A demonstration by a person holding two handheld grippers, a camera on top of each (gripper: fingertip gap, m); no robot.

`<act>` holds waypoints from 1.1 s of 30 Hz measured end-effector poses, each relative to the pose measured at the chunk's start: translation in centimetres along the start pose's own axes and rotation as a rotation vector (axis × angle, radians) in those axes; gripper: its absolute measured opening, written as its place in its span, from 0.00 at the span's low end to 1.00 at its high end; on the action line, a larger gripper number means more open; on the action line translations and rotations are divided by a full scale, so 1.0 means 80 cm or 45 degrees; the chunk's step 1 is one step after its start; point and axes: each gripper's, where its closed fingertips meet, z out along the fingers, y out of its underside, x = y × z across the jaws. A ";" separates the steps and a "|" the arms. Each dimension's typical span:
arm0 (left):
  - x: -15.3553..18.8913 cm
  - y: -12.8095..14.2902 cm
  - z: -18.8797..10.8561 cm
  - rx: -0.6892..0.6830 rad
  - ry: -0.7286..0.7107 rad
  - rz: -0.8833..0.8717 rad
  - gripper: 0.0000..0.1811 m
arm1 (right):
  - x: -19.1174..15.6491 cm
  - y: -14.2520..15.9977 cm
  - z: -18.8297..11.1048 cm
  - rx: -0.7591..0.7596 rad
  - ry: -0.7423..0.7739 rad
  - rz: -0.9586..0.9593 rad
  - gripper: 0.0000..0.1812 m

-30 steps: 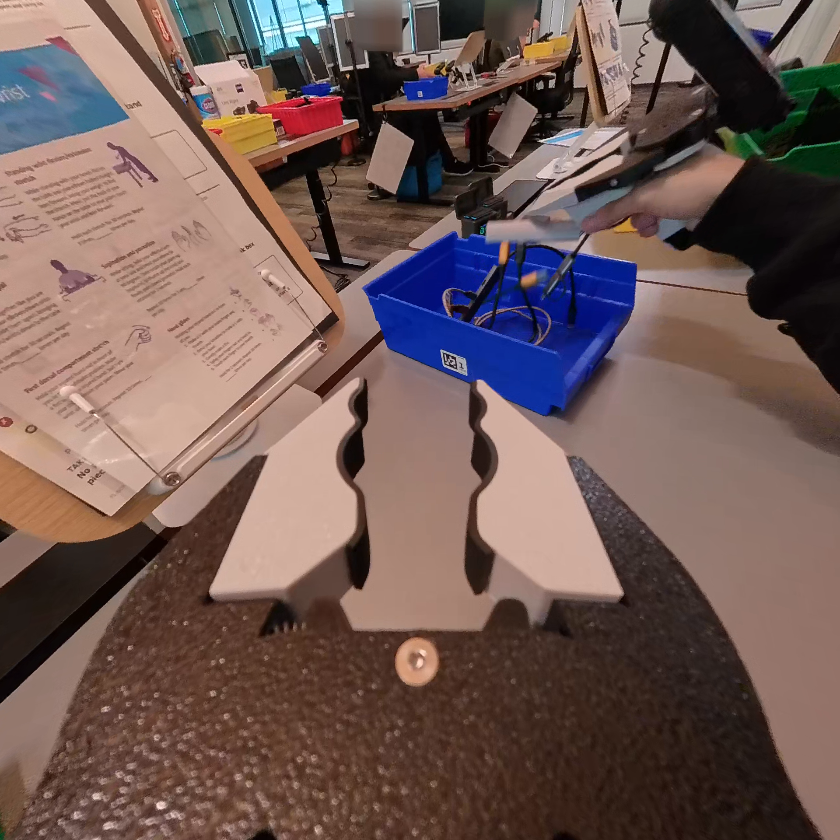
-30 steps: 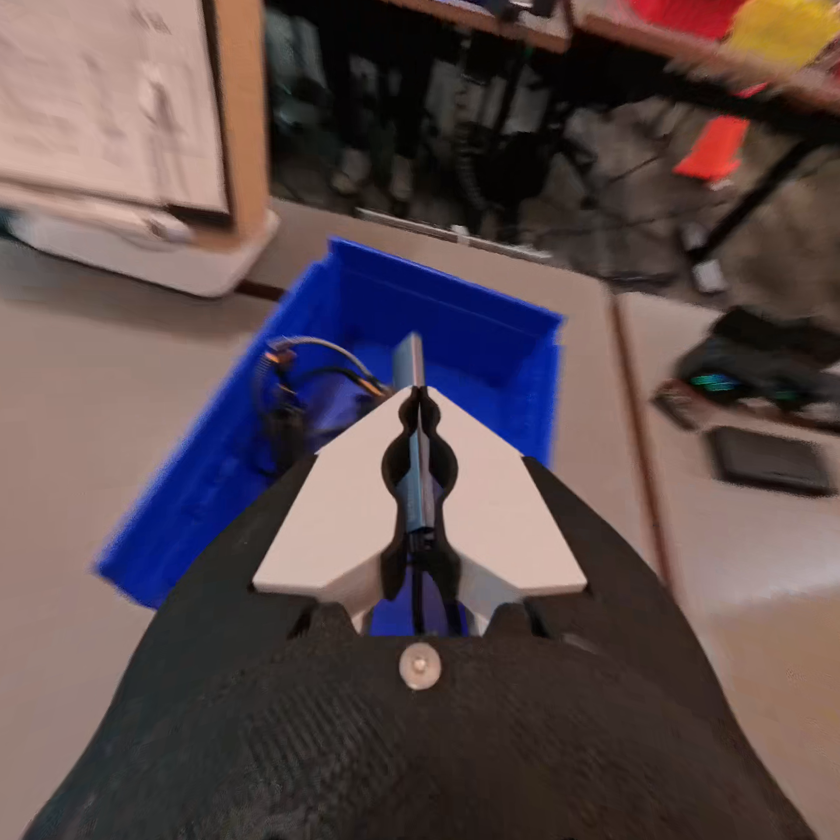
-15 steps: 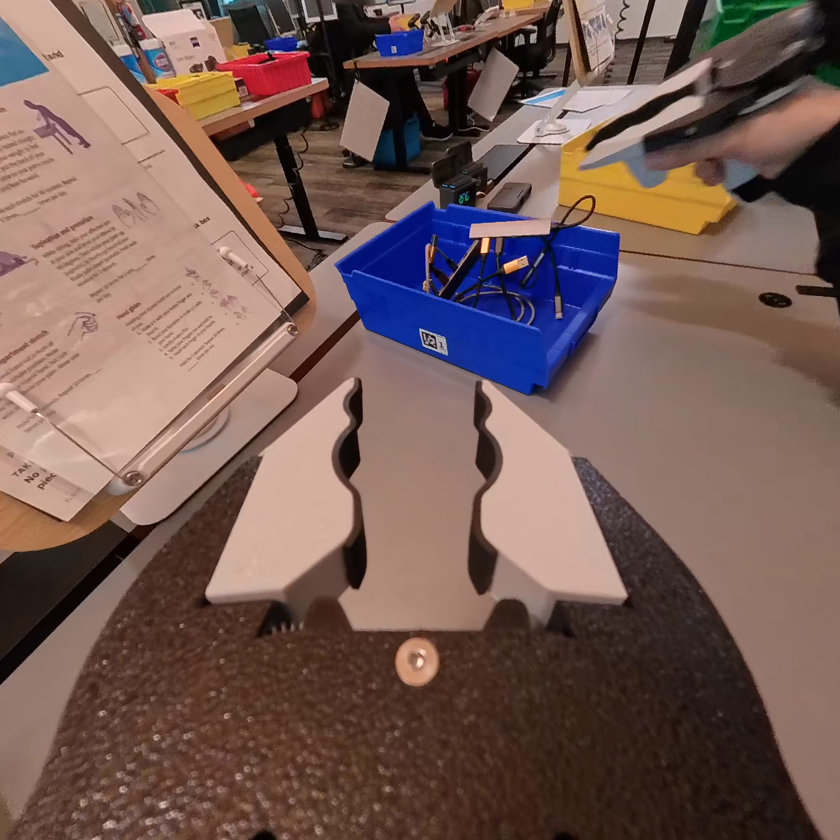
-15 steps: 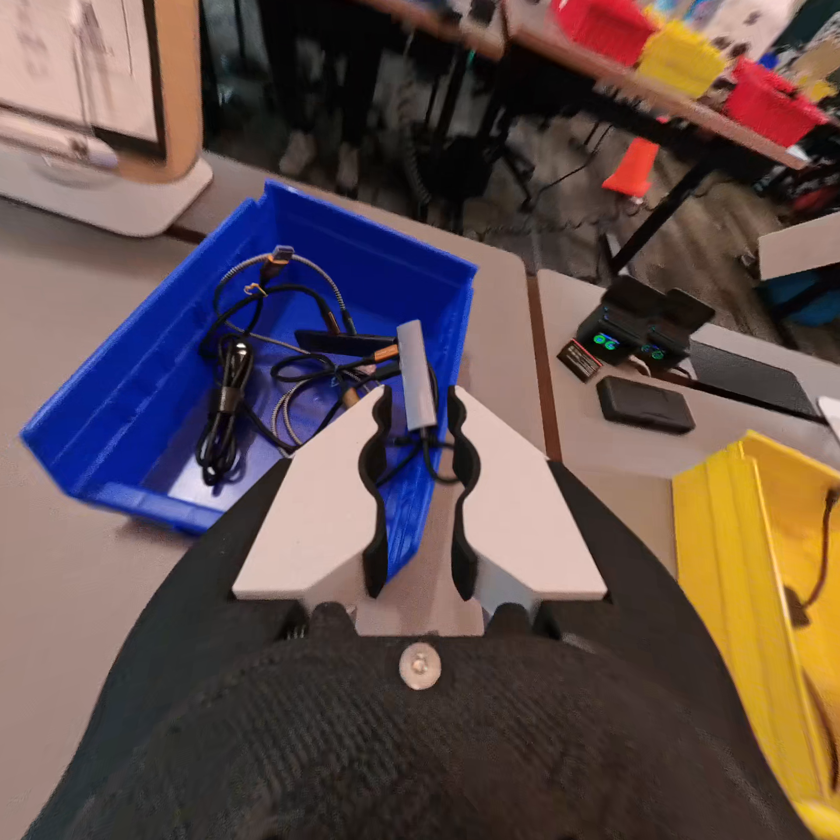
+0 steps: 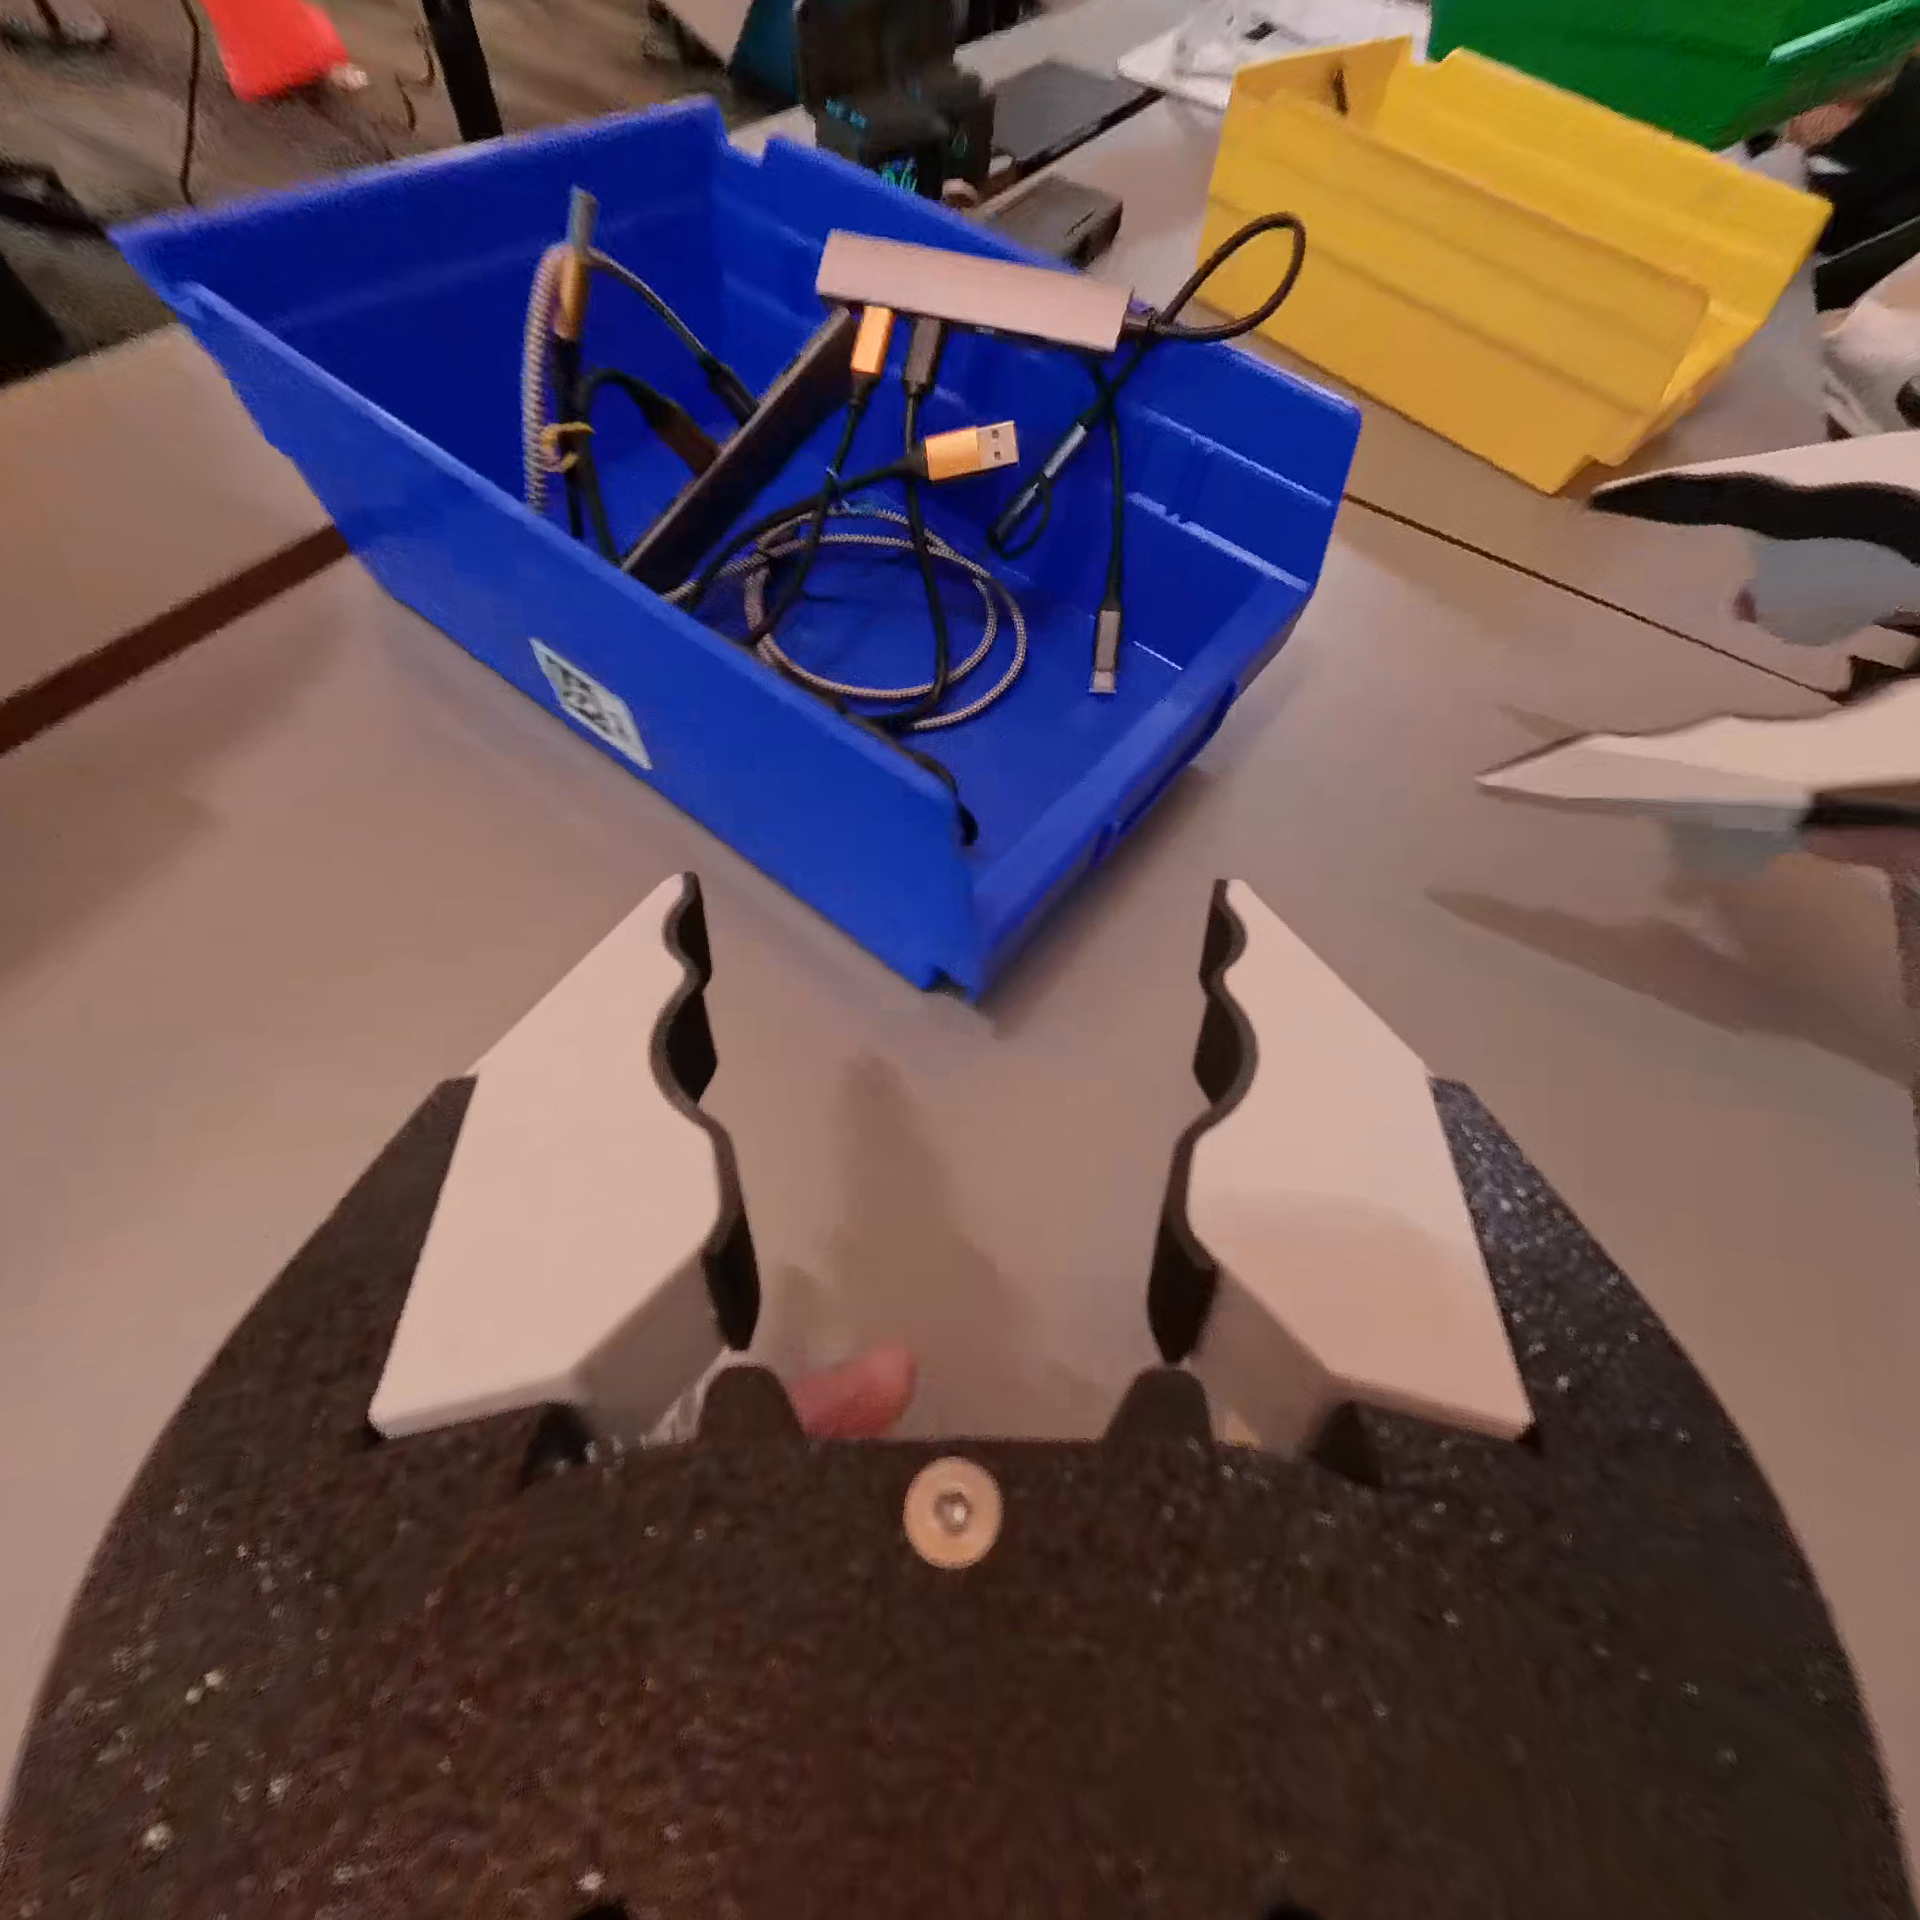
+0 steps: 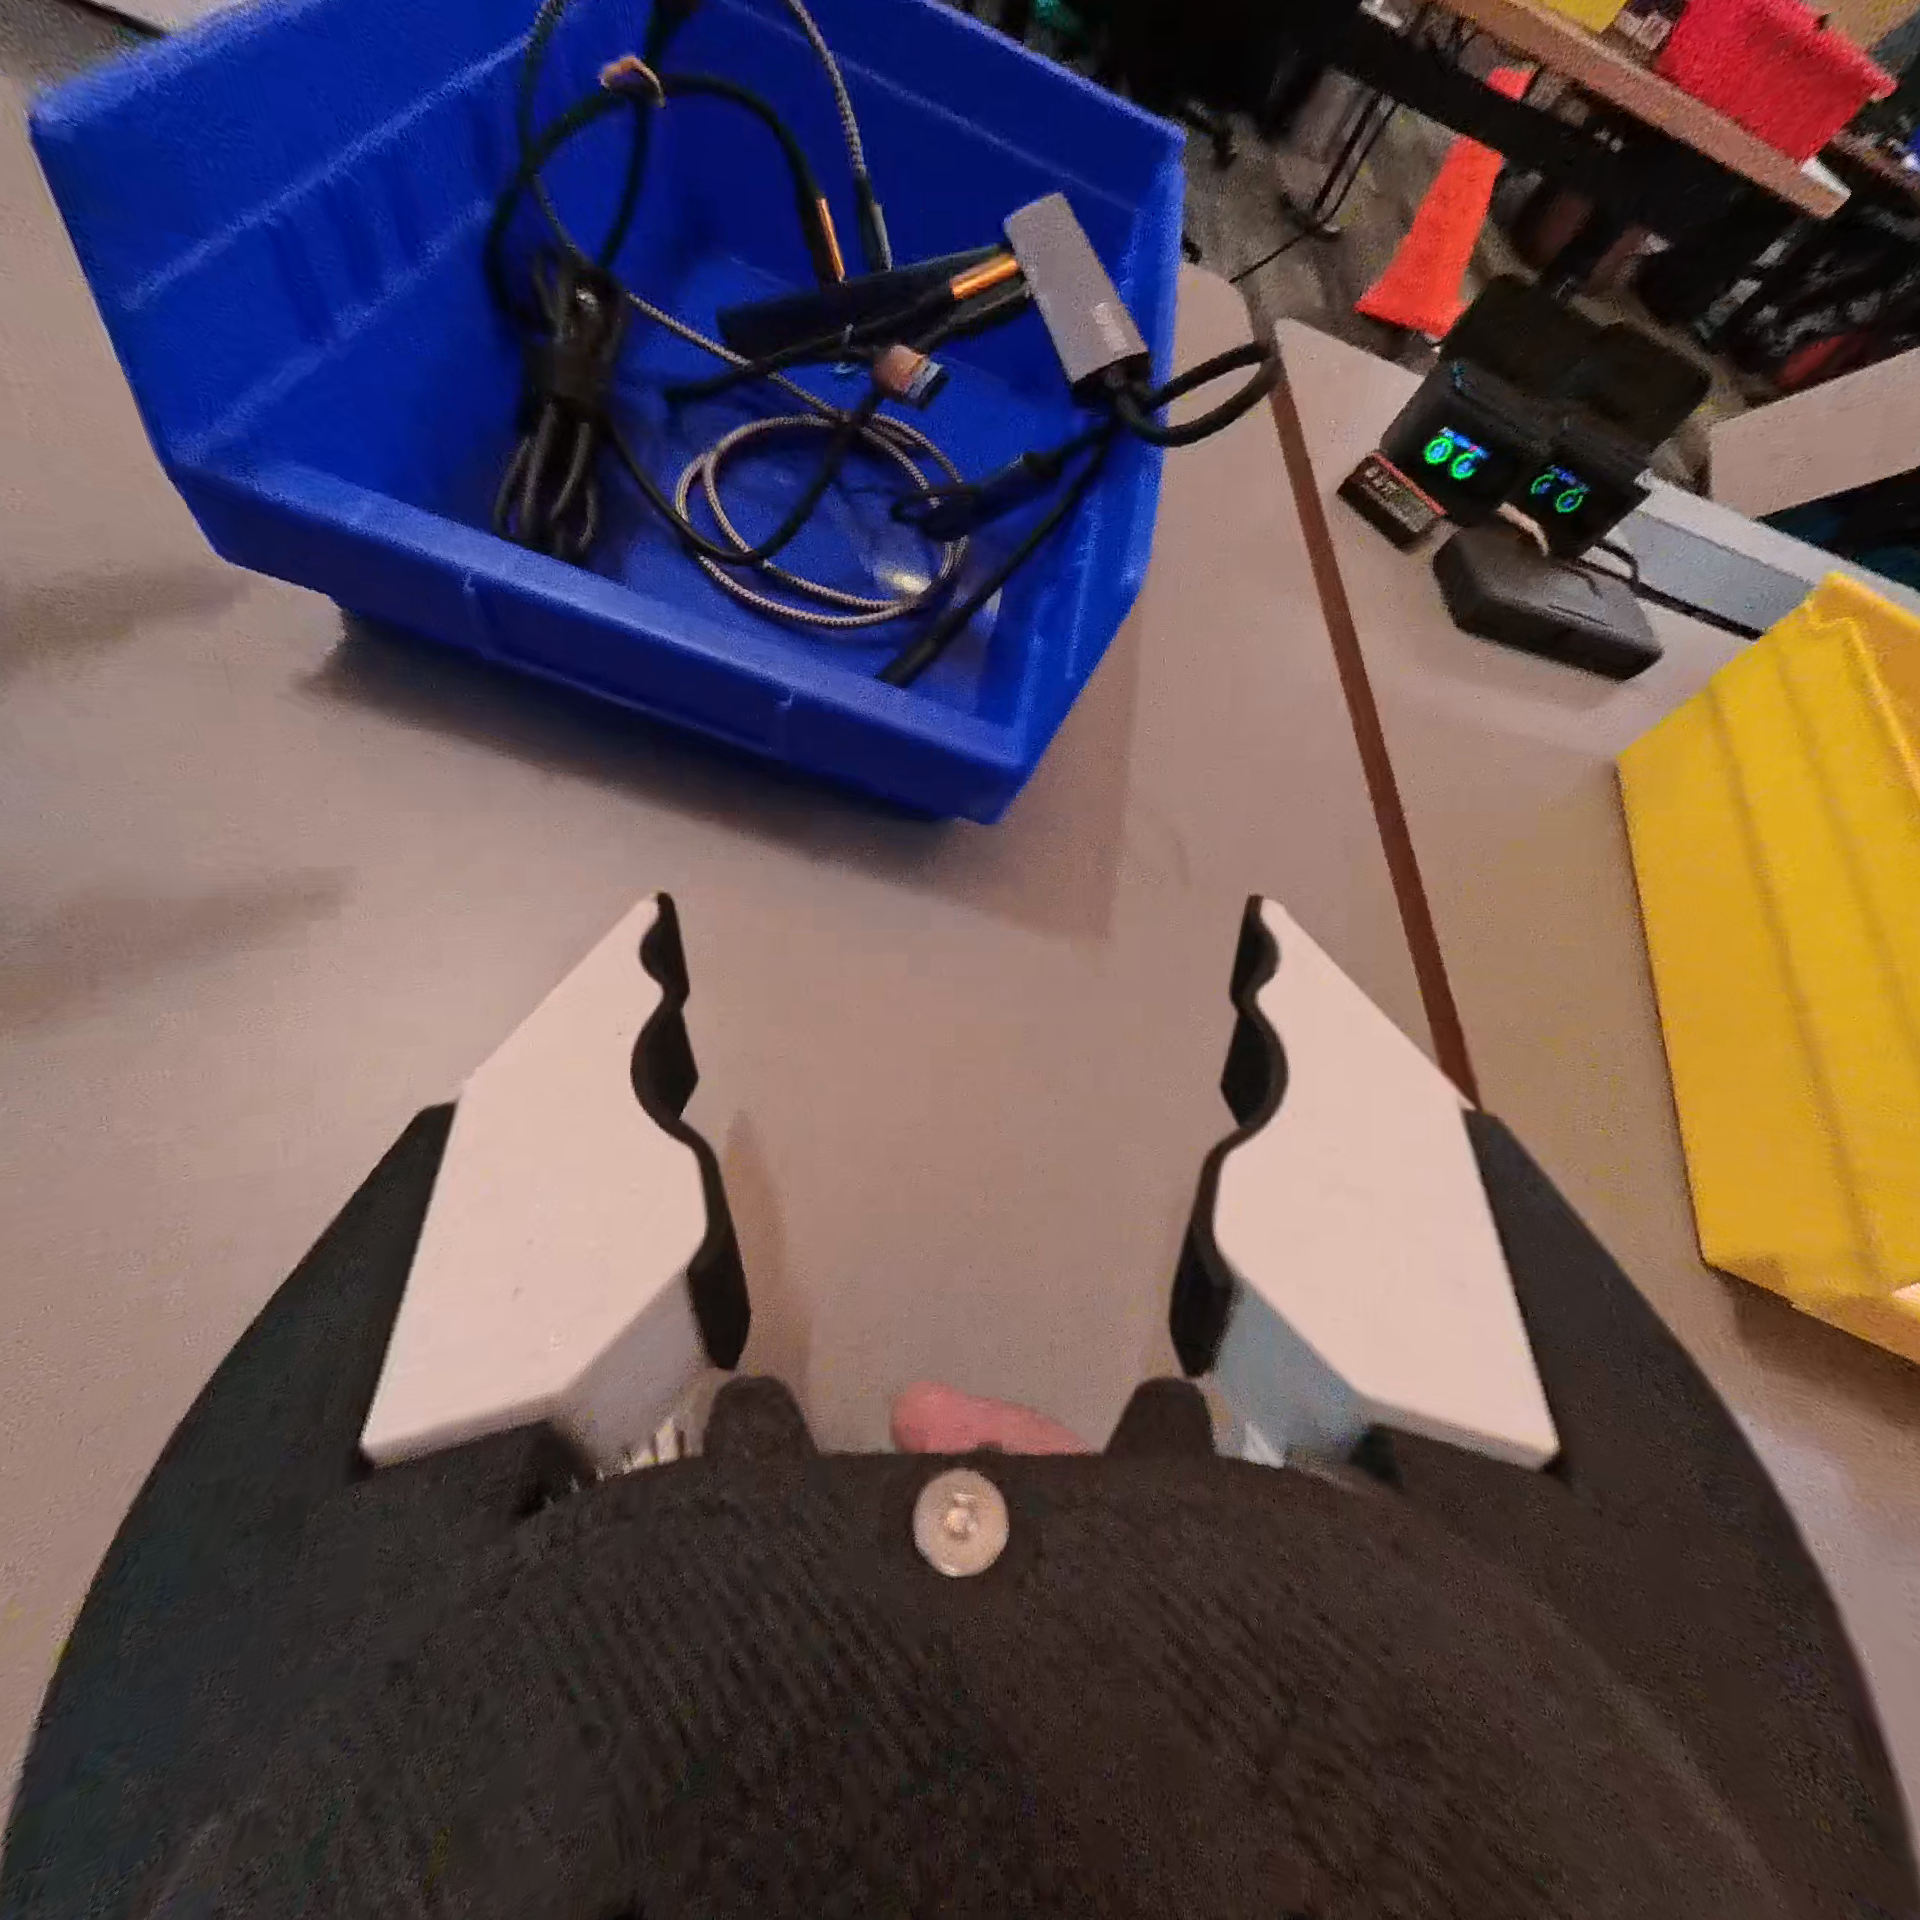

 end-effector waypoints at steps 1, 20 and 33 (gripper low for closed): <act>0.003 -0.002 0.016 -0.019 -0.028 -0.022 0.54 | 0.000 -0.003 -0.002 0.021 -0.009 0.008 0.59; -0.114 0.016 0.004 0.047 -0.480 0.057 0.02 | -0.014 -0.047 -0.055 0.248 -0.123 0.081 0.57; -0.077 0.190 -0.330 0.016 -0.477 0.166 0.03 | -0.263 -0.134 -0.119 0.388 -0.925 0.054 0.60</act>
